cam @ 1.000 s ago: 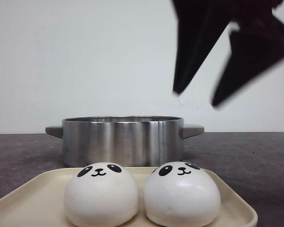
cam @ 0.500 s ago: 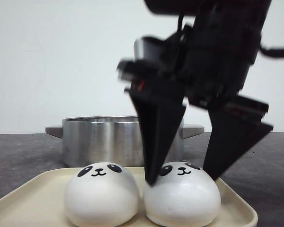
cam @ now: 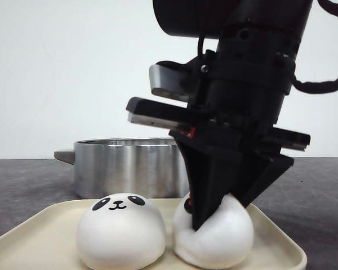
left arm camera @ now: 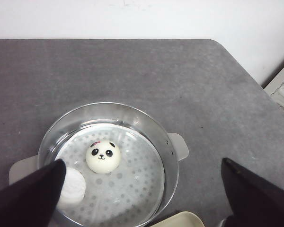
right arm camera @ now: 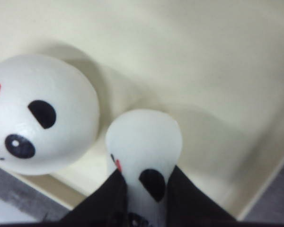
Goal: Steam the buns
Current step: 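Reach the right gripper down and grasp the nearer panda bun beside it, then carry the bun with the right gripper into the steamer and release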
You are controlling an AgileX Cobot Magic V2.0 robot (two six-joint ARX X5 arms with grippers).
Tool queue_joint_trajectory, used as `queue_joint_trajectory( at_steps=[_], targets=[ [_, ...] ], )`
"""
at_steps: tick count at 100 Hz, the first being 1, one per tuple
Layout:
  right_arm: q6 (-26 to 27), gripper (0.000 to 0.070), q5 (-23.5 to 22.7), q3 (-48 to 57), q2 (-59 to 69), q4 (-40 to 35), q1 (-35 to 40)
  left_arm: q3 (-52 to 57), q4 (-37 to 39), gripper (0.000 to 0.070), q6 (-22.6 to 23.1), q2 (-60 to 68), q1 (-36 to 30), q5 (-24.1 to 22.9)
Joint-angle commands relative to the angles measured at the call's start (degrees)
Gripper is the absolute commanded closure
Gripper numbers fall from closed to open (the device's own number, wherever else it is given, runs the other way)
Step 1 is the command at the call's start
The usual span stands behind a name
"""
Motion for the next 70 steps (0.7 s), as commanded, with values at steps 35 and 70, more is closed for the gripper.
queue_joint_trajectory(
  at_steps=[35, 70],
  targets=[
    [-13.5, 0.0691, 11.8, 23.4, -5.7, 2.7, -1.7, 1.0, 0.6, 0.0066, 0.2, 0.4, -0.5, -0.3],
    [-15.7, 0.0691, 8.2, 25.2, 5.1, 8.1, -12.1, 1.0, 0.6, 0.0066, 0.2, 0.4, -0.5, -0.3]
  ],
)
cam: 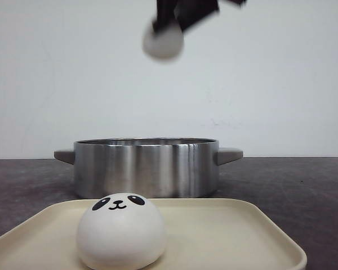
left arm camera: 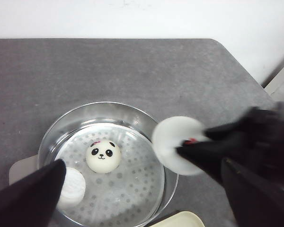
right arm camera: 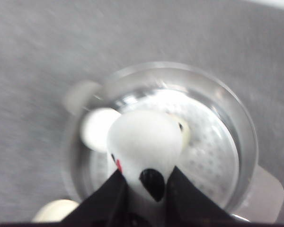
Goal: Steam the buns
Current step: 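Carry the bun with the right gripper into the steamer and release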
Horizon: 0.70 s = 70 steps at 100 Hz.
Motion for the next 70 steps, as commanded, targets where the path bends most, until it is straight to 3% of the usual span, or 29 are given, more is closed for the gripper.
queue_joint_trajectory(
  at_steps=[1, 16, 19, 23, 33, 38, 60, 65, 70],
  targets=[
    [-0.8, 0.069, -1.7, 0.6, 3.9, -0.2, -1.1, 1.0, 0.6, 0.0066, 0.2, 0.4, -0.5, -0.3],
    [-0.5, 0.0684, -5.9, 0.6, 10.9, -0.8, -3.7, 1.0, 0.5, 0.0066, 0.2, 0.4, -0.5, -0.3],
    [-0.3, 0.0658, -6.5, 0.6, 11.9, -1.2, -4.1, 1.0, 0.4, 0.0066, 0.1, 0.4, -0.5, -0.3],
    [0.2, 0.0548, -6.8, 0.6, 13.0, -1.7, -4.4, 1.0, 0.2, 0.0066, 0.1, 0.4, -0.5, -0.3],
    [1.1, 0.0143, -6.8, 0.6, 14.3, -3.0, -4.6, 1.0, -0.7, 0.0066, 0.2, 0.4, -0.5, -0.3],
    [1.1, 0.0047, -6.8, 0.6, 14.4, -3.0, -4.6, 1.0, -1.2, 0.0066, 0.2, 0.4, -0.5, -0.3],
    [1.1, 0.0063, -6.3, 1.0, 14.0, -2.9, -5.1, 1.0, -3.7, 0.0066, 0.1, 0.4, -0.5, -0.2],
    [1.1, 0.0179, -6.3, 1.5, 13.4, -4.0, -5.3, 1.0, -5.2, 0.0066, 0.1, 0.4, -0.5, 0.1],
    [1.1, 0.0408, -6.3, 1.9, 12.3, -4.9, -5.5, 1.0, -7.3, 0.0066, 0.0, 0.4, -0.7, 0.3]
  ],
)
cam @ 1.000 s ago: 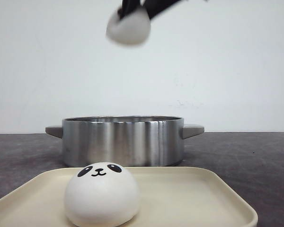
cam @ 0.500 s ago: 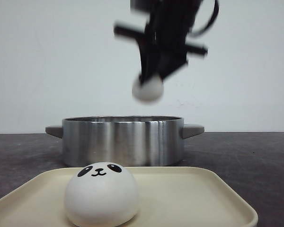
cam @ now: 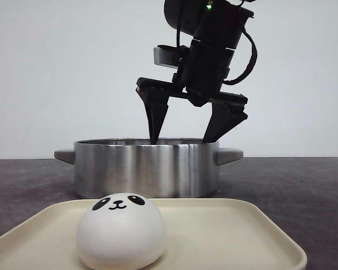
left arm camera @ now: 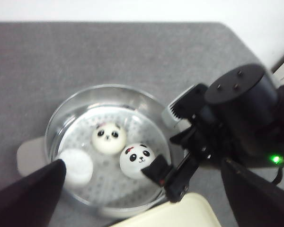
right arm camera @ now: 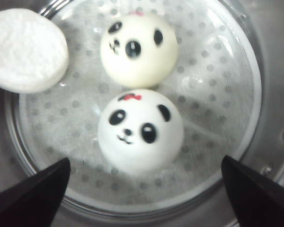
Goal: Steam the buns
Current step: 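Carry the bun with the right gripper into the steamer and release, then reach the left gripper down and grasp the last panda bun on the tray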
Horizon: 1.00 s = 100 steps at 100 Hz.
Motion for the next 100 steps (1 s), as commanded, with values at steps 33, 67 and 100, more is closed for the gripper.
queue_joint_trajectory(
  at_steps=[33, 67, 100],
  targets=[
    [-0.8, 0.0683, 0.2, 2.2, -17.9, 0.5, 0.2, -0.2, -12.9, 0.0066, -2.1, 0.4, -8.3, 0.3],
    [-0.9, 0.0685, 0.2, 2.2, -37.5, 3.0, 0.3, -14.4, -1.6, 0.0066, -15.6, 1.2, -21.4, 0.3],
    [-1.0, 0.0686, -0.4, 2.2, -44.7, -1.5, 0.3, -19.4, 2.4, 0.0066, -18.3, 10.3, -23.1, 0.3]
  ],
)
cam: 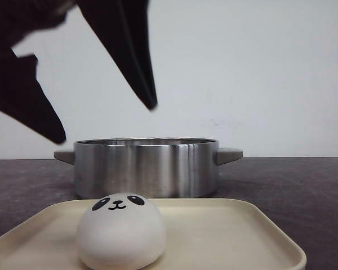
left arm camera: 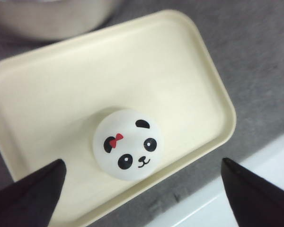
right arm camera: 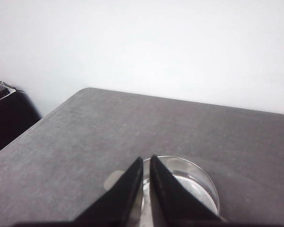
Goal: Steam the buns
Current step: 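Reach the left gripper down and grasp the last panda bun on the tray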
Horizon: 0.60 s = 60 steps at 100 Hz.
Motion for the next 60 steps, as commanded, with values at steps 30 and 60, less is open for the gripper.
queue_joint_trajectory(
  at_steps=[30, 60],
  targets=[
    [-2.1, 0.0686, -0.2, 1.2, 0.1, -8.2, 0.5, 0.6, 3.1, 0.0066, -0.8, 9.6, -0.7, 0.2],
    [-1.2, 0.0686, -2.0, 1.2, -1.0, -7.1, 0.5, 0.6, 6.5, 0.0066, -0.8, 13.7, -0.5, 0.1]
  ],
)
